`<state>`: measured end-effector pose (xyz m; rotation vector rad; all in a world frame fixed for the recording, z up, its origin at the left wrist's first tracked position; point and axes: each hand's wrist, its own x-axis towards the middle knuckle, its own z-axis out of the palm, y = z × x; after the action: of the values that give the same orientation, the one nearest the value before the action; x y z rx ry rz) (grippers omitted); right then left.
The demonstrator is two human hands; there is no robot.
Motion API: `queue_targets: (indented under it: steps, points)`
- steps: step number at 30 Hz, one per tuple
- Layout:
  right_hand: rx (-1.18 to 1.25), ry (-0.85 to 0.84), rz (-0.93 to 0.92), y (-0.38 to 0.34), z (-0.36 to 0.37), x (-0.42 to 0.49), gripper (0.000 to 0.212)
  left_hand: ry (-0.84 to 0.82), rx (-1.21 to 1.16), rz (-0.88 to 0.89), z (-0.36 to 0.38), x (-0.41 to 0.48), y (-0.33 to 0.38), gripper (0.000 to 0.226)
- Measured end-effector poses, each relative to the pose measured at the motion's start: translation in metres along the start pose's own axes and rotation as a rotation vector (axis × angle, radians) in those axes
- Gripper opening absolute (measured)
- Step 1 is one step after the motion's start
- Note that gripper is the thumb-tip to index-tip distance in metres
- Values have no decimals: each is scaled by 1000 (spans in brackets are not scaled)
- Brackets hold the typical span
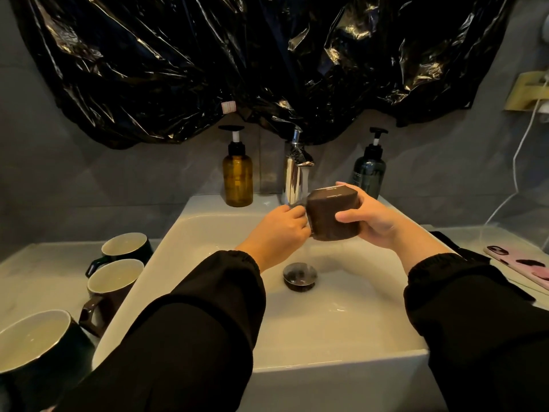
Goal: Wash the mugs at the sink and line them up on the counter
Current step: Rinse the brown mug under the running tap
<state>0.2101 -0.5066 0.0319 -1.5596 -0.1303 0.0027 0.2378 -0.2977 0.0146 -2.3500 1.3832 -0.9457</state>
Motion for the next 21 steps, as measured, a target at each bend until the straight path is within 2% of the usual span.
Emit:
queue_targets:
  steps: [7,11,15,19,21]
  points:
    - [-106,-34,13,8,33,16,102,-151,54,-13,1,-24,-16,36]
    - [-125,42,11,12,56,24,91,-196,24,-90,6,-35,-27,38]
    - [-123,180,96,15,65,34,84,-203,-133,-173,12,-39,-28,40]
    - [-125,173,262,6,56,28,70,-164,-421,-295,9,-29,-17,26]
    - [-15,164,340,-1,46,24,59,-163,-569,-383,5,-20,-11,20]
